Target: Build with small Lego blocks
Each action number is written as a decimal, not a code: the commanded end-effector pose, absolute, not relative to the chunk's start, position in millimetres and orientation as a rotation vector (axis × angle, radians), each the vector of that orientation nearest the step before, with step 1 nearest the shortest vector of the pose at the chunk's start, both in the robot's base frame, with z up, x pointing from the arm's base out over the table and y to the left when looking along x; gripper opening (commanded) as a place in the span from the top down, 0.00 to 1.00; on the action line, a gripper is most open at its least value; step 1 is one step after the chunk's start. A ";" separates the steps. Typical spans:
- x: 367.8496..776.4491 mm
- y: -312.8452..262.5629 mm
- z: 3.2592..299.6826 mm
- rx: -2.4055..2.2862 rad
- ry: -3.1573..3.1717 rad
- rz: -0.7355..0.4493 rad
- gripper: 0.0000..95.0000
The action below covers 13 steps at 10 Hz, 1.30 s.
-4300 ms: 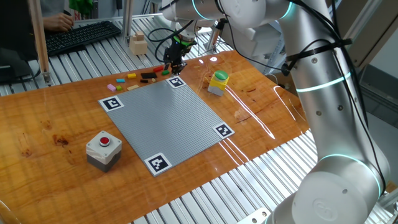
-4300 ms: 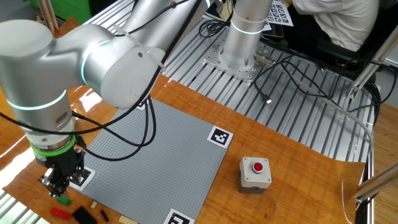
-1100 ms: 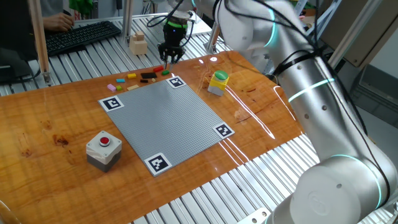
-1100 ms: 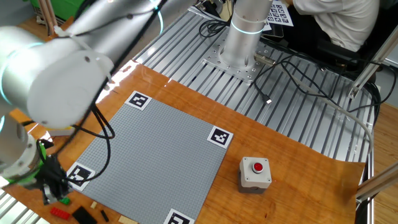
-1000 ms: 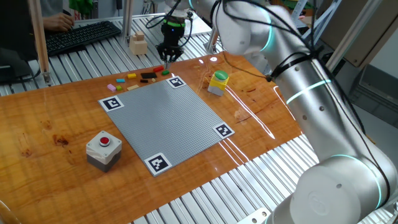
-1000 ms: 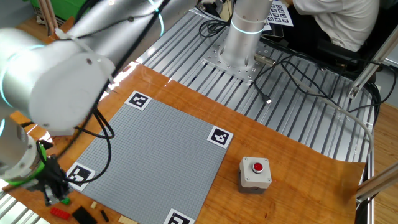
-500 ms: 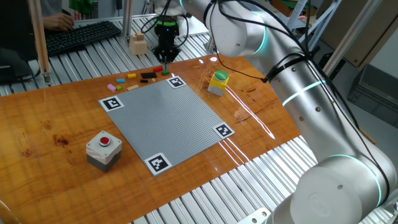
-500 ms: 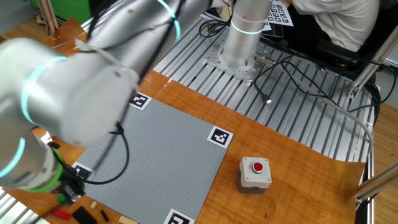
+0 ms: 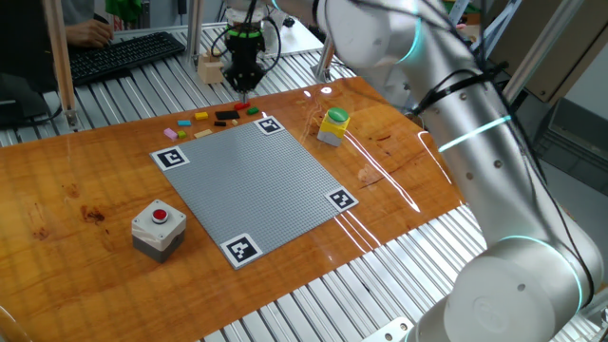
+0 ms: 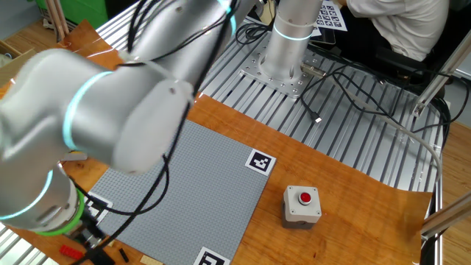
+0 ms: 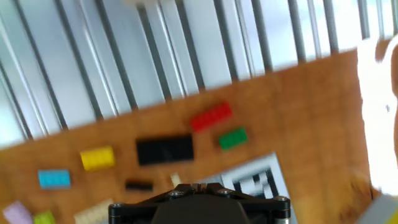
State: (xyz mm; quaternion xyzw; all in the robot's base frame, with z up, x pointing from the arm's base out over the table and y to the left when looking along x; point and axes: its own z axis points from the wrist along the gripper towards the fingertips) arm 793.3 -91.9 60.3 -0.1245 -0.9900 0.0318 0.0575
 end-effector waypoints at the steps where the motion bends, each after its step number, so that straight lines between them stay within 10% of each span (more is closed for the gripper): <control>1: 794.7 -92.1 62.4 -0.371 -2.992 0.093 1.00; 13: 794.8 -91.5 62.5 -0.383 -2.991 0.094 1.00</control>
